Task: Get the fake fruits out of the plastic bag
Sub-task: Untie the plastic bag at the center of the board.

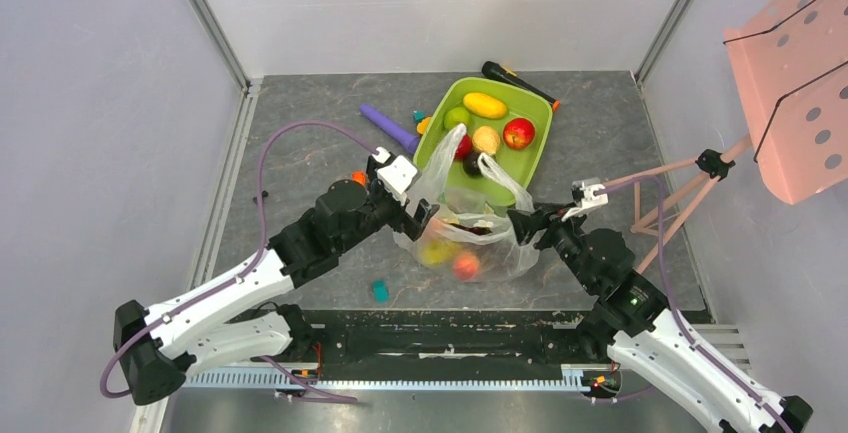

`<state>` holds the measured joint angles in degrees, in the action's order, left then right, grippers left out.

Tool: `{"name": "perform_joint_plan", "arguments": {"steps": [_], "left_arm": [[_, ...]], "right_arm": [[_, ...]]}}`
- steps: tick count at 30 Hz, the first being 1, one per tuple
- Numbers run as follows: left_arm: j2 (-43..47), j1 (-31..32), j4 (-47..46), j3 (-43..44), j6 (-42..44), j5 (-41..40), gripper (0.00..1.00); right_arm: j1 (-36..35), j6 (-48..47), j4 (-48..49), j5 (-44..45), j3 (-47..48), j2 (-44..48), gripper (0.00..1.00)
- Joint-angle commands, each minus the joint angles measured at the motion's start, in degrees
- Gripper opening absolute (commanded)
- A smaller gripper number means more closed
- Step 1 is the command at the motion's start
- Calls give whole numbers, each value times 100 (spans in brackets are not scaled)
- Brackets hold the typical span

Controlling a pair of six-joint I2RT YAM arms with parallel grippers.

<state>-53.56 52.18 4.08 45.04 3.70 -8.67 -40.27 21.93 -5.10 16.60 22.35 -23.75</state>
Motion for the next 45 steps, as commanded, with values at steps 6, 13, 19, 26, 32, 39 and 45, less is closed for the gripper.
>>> {"name": "perform_joint_plan", "arguments": {"steps": [6, 13, 19, 26, 32, 39, 45], "left_arm": [[-935, -56, -443, 810, 133, -3, 100], [-1581, -174, -740, 1062, 146, 390, 99], [-1883, -277, -21, 1889, 123, 358, 15], [-1600, -319, 517, 2955, 416, 233, 2], [-1370, -607, 344, 2749, 337, 436, 6], [-522, -657, -371, 942, -298, 56, 33], [-11, -652, -170, 843, -568, -235, 92]], "right_arm": [[11, -390, 392, -518, 449, -770, 98], [11, -678, 471, -630, 873, -1577, 78], [12, -1002, 259, -607, 1563, -1634, 12], [11, -1238, -223, -269, 2923, -1723, 0], [11, -1287, -354, -7, 2977, -1813, 0], [11, -1049, -373, 113, 1777, -1361, 29], [11, -1312, -849, -112, 2315, -1250, 91]]}}
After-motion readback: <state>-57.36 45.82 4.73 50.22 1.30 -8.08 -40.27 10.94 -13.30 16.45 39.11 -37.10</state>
